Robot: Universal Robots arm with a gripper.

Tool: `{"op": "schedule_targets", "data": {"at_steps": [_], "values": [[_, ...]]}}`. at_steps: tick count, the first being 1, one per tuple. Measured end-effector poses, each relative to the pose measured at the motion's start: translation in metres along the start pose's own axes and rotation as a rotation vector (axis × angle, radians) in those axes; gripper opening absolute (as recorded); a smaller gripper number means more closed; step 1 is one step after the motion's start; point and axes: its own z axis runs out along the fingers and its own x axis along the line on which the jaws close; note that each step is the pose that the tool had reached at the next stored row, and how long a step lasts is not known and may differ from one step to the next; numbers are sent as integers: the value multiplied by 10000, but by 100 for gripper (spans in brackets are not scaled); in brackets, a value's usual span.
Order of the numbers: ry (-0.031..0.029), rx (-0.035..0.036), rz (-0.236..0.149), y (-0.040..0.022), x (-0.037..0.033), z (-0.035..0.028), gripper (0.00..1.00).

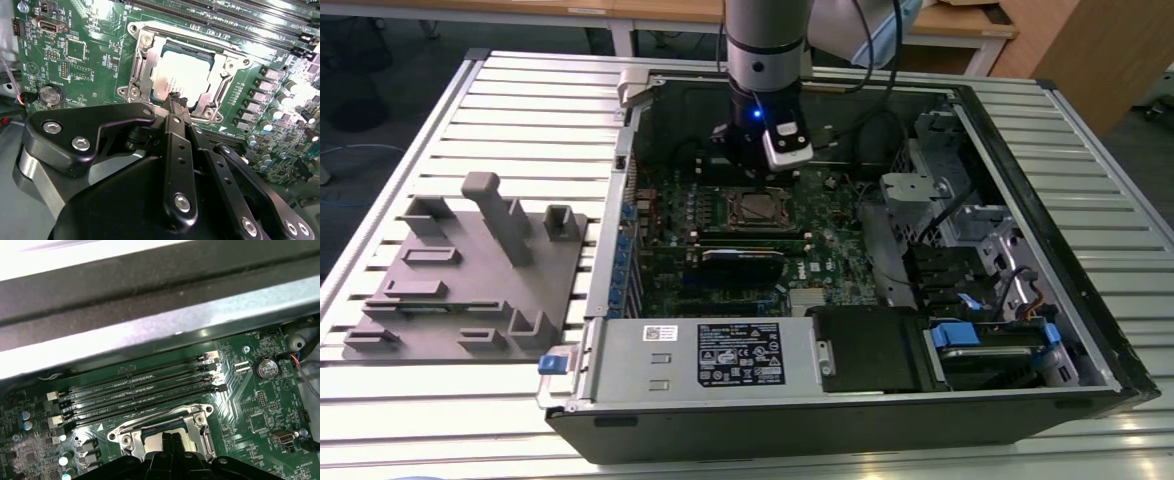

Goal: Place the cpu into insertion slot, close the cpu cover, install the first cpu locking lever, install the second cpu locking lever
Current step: 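Install the first cpu locking lever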

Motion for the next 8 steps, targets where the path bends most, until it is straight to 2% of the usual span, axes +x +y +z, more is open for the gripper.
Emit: {"op": "schedule_targets", "data": {"at_steps": [8], "values": [[17, 2, -341, -23, -5, 9, 11]]}}
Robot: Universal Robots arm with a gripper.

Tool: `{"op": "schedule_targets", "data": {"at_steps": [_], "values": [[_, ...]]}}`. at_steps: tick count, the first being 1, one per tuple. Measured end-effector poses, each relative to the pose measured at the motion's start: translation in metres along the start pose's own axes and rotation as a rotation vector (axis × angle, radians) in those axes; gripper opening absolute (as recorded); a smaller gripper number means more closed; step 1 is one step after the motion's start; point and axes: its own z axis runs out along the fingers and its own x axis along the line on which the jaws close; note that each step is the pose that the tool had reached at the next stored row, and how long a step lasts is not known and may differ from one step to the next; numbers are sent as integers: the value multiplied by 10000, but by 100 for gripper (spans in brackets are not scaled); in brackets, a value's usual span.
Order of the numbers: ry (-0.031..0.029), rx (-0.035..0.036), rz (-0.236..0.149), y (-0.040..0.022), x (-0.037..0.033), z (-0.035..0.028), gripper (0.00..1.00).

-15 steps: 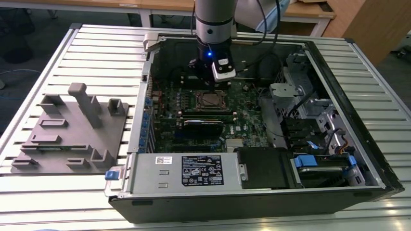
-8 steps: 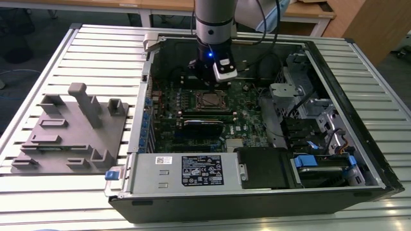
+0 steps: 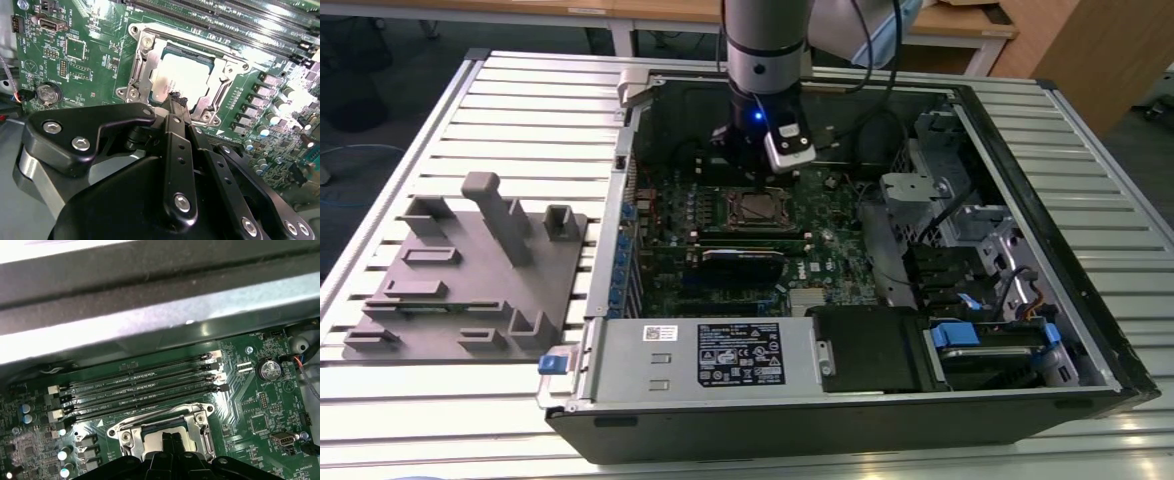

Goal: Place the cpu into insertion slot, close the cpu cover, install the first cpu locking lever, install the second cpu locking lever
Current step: 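Install the first cpu locking lever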

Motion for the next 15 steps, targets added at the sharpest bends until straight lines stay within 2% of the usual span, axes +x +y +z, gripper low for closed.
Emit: {"op": "schedule_targets", "data": {"at_steps": [5, 15], "values": [[4, -1, -126, -28, -1, 11, 11], [6, 0, -159, -29, 1, 10, 11]]}}
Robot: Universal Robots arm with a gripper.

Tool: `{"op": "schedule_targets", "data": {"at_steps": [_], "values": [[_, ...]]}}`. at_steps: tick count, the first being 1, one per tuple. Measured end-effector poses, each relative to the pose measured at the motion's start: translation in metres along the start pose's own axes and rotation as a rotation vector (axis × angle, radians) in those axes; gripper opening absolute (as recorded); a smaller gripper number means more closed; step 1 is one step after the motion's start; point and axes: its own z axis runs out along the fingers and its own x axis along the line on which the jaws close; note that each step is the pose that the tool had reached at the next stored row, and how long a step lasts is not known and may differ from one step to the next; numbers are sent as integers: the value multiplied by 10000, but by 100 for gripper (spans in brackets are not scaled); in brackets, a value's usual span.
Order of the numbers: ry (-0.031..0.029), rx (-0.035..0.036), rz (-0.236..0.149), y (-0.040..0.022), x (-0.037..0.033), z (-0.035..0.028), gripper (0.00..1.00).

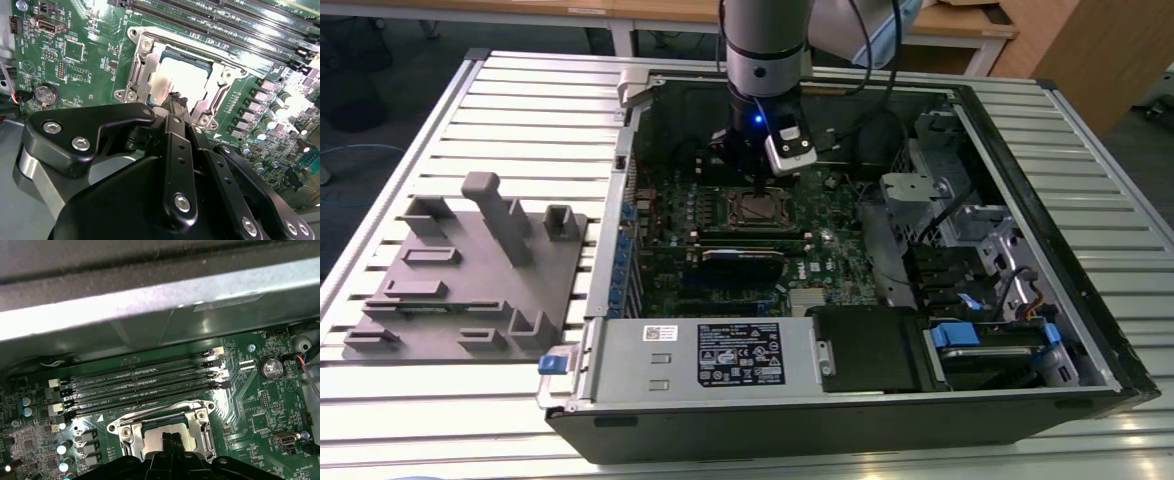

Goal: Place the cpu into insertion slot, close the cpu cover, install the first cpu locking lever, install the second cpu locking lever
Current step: 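Install the first cpu locking lever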

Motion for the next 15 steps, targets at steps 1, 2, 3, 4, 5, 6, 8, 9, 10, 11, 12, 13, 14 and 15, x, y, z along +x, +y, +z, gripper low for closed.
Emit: {"op": "schedule_targets", "data": {"at_steps": [1, 2, 3, 4, 5, 6, 8, 9, 10, 11, 12, 13, 14, 15], "values": [[-2, 11, -2, 0, 0, 0, 11], [-7, 54, -4, 0, 0, 1, 11], [-15, 100, -7, 0, 0, 2, 11], [-18, 119, -10, 0, 0, 2, 11], [-18, 123, -11, -1, 0, 1, 11], [-19, 129, -12, -1, 0, 1, 11], [-21, 133, -11, 0, 0, 2, 11], [-22, 137, -11, 0, 0, 2, 11], [-21, 140, -12, 0, 0, 2, 11], [-21, 141, -11, -2, 0, 3, 11], [-20, 142, -11, -6, -1, 3, 11], [-16, 141, -11, -9, -2, 5, 11], [-12, 142, -11, -12, -2, 6, 11], [-5, 143, -10, -14, -3, 7, 11]]}}
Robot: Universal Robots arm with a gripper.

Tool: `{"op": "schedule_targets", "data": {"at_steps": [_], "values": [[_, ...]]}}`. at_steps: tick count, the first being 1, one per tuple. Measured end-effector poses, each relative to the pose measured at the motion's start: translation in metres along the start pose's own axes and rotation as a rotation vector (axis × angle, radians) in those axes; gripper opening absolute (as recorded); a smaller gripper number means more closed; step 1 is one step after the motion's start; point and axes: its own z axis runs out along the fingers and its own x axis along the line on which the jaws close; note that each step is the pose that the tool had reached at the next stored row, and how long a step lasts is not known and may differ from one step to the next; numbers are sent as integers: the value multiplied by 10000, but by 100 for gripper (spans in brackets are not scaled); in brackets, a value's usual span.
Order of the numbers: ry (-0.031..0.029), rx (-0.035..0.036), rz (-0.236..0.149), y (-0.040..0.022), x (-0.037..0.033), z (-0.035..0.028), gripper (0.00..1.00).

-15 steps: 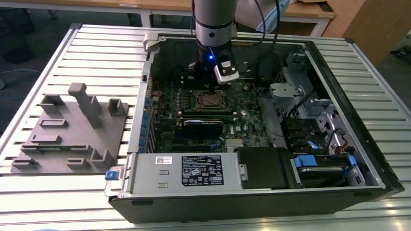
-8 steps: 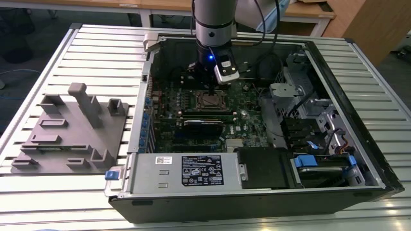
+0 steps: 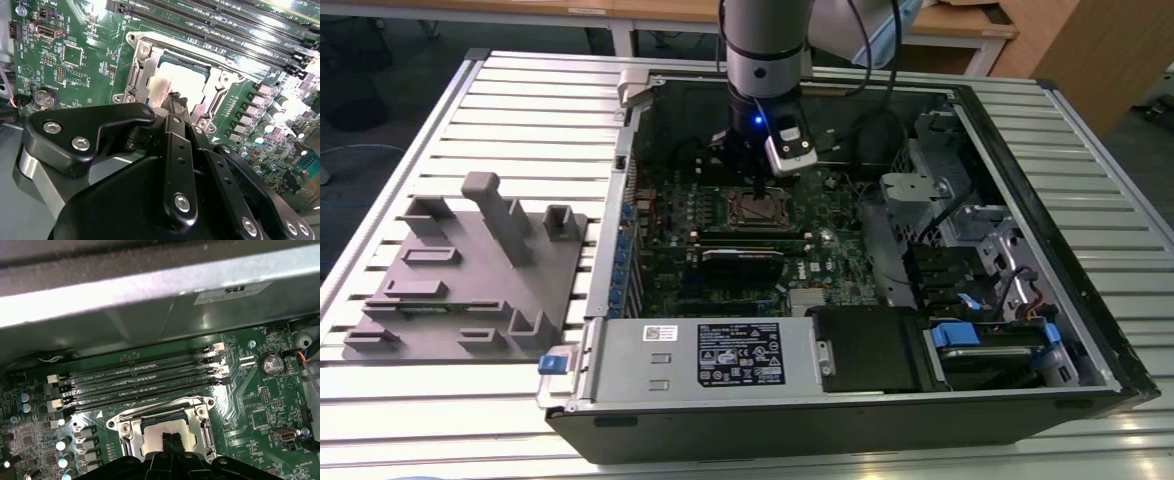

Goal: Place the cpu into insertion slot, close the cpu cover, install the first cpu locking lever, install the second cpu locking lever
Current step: 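Install the first cpu locking lever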

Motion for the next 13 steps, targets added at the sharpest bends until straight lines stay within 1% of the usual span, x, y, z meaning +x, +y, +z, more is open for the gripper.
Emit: {"op": "schedule_targets", "data": {"at_steps": [5, 9, 11, 13], "values": [[31, 11, 1, -10, -1, 6, 11], [37, 38, -1, -12, -2, 11, 11], [31, 68, -5, -12, -2, 14, 11], [42, 148, -9, -12, -1, 17, 11]]}}
